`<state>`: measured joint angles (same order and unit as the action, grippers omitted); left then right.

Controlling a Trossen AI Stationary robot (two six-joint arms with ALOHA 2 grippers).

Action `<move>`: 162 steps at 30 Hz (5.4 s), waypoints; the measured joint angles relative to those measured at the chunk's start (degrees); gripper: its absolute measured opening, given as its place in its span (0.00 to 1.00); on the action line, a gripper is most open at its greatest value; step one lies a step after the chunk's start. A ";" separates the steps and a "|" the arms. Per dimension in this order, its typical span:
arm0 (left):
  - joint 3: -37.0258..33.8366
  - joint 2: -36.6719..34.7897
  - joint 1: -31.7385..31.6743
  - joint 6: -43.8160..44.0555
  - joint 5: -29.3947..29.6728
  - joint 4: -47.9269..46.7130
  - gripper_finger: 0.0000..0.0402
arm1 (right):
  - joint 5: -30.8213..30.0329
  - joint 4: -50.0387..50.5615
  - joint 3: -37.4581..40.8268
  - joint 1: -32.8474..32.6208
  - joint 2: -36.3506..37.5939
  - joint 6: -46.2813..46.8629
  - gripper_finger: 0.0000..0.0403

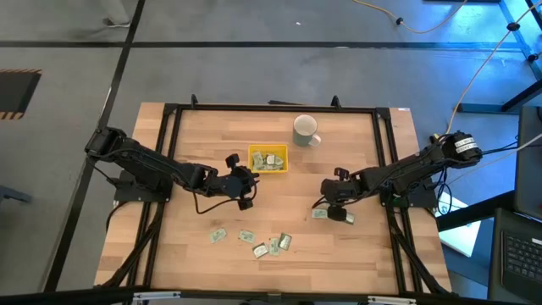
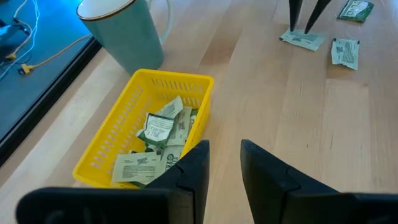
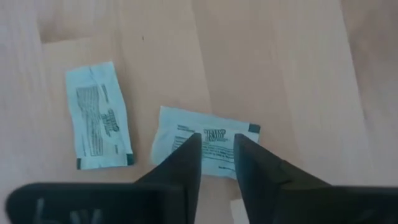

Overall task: Pick and place Stevia / Truvia into bins
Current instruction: Put the middle right stevia tea packet into the yellow bin

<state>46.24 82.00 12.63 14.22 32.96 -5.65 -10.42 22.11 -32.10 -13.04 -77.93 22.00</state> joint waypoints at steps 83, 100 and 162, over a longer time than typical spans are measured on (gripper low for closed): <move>0.00 -0.02 0.01 -0.01 0.52 -0.20 0.21 | -1.98 -34.25 -17.59 20.06 -21.94 -34.37 0.06; 0.00 -0.02 0.00 0.00 0.49 -0.63 0.21 | -1.29 -19.17 -21.55 15.80 -17.33 -34.09 0.26; 0.00 -0.02 0.02 0.06 0.48 -0.17 0.21 | -0.85 -18.17 1.47 -8.68 -9.33 -7.56 0.05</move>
<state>46.24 81.97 12.64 14.28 33.43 -5.82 -11.27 3.94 -30.63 -21.71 -87.26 14.44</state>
